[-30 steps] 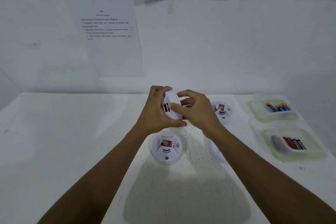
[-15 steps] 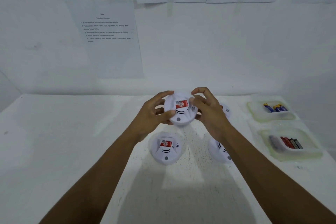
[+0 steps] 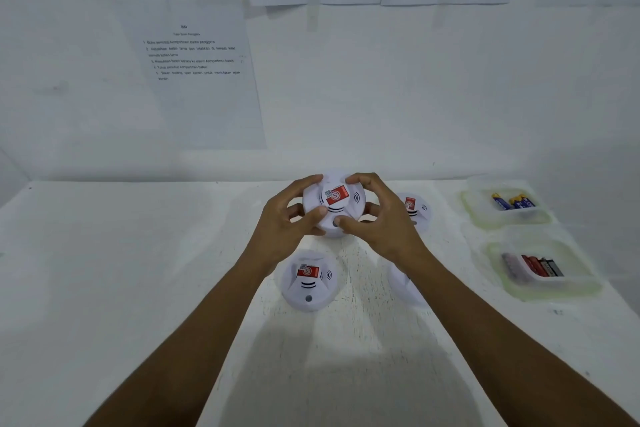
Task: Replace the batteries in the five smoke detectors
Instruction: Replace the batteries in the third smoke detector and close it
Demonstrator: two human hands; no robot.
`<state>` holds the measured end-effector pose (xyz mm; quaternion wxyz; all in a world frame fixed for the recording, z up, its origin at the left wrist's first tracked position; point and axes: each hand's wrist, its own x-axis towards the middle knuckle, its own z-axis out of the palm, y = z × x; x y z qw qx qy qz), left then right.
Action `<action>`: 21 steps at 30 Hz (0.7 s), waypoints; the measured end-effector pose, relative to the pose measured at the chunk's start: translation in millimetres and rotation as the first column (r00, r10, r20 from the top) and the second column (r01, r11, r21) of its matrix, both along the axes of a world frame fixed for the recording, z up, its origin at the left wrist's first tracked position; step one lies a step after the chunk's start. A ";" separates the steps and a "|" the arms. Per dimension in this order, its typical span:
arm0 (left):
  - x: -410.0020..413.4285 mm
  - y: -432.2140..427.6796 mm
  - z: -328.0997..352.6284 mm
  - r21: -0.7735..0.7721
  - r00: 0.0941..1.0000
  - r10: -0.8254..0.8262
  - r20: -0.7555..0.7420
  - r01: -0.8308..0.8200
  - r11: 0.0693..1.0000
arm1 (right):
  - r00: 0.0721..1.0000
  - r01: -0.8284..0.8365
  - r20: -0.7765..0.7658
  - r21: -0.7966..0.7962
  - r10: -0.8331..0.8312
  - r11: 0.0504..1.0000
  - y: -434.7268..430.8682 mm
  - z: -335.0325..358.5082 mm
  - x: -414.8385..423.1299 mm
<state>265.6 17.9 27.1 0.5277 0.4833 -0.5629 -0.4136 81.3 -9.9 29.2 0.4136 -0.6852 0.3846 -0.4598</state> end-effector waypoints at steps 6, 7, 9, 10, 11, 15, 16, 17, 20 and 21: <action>2.1 1.5 0.5 -0.005 1.000 0.011 0.007 -0.011 1.000 | 1.000 0.006 0.019 -0.009 -0.006 1.000 2.2 -2.2 1.8; 2.3 1.7 0.0 -0.004 1.000 0.018 0.011 -0.018 1.000 | 1.000 0.007 0.023 -0.010 -0.007 1.000 2.7 -2.4 1.8; 1.8 2.2 -0.2 -0.002 1.000 0.026 0.007 -0.026 1.000 | 1.000 0.011 0.025 -0.012 -0.011 1.000 4.1 -1.5 1.9; 1.8 2.5 -0.1 -0.005 1.000 0.023 0.005 -0.023 1.000 | 1.000 0.013 0.024 -0.012 -0.013 1.000 4.5 -0.9 2.1; 1.5 2.7 0.2 -0.008 1.000 0.018 0.002 -0.018 1.000 | 1.000 0.014 0.022 -0.013 -0.014 1.000 4.8 -0.5 2.1; 1.6 3.9 0.2 -0.014 1.000 0.010 -0.008 -0.010 1.000 | 1.000 0.017 0.017 -0.014 -0.017 1.000 5.4 0.0 2.4; 1.5 3.9 0.3 -0.016 1.000 0.009 -0.009 -0.009 1.000 | 1.000 0.017 0.016 -0.018 -0.016 1.000 5.6 -0.2 2.4; 1.6 4.1 0.0 -0.016 1.000 0.008 -0.009 -0.008 1.000 | 1.000 0.016 0.015 -0.021 -0.016 1.000 6.0 -0.5 2.3; 1.9 5.6 0.1 -0.012 1.000 0.001 -0.024 -0.001 1.000 | 1.000 0.016 0.018 -0.024 -0.015 1.000 7.1 -1.4 2.6; 2.2 6.0 0.1 -0.012 1.000 0.000 -0.028 0.000 1.000 | 1.000 0.015 0.019 -0.022 -0.014 1.000 7.1 -1.6 2.9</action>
